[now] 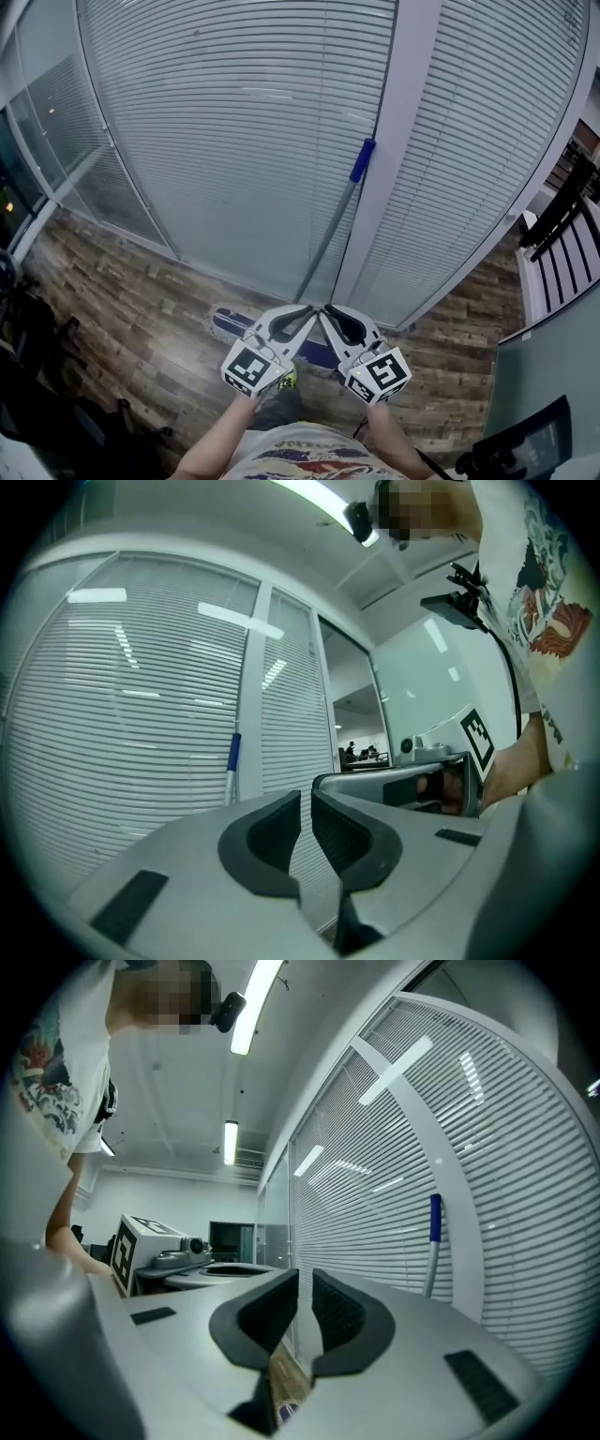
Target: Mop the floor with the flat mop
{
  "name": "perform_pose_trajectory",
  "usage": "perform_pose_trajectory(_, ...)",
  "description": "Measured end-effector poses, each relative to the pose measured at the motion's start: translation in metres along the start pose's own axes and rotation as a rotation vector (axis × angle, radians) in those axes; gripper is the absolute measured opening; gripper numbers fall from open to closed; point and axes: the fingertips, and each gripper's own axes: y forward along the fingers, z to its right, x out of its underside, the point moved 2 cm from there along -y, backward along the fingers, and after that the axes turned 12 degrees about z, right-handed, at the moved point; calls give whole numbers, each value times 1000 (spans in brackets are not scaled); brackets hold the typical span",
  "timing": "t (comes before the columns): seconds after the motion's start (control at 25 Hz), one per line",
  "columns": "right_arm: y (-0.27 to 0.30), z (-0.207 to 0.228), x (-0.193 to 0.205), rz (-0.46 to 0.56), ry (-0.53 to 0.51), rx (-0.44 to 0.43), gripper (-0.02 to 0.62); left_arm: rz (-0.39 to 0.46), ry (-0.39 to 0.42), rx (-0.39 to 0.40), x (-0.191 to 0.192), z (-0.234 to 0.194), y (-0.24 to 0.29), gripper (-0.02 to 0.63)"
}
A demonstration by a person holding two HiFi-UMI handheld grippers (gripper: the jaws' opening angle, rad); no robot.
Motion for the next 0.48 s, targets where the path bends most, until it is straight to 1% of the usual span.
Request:
perform_pose_trajectory(0.24, 67, 83, 7, -25, -58, 89, 40, -10, 3, 68, 19, -81, 68, 18)
perform_pose_trajectory(0.32, 84, 107, 9, -29, -77, 128, 40, -16, -4, 97, 25, -103, 89, 30)
perform_pose_trajectory(0.44, 106, 144, 17, -31, -90, 171, 42, -53, -13, 135, 48, -135, 121, 72)
perform_pose_trajectory(0.48, 114, 155, 22, -40, -89, 175, 94, -71, -14, 147, 57, -144, 131, 121)
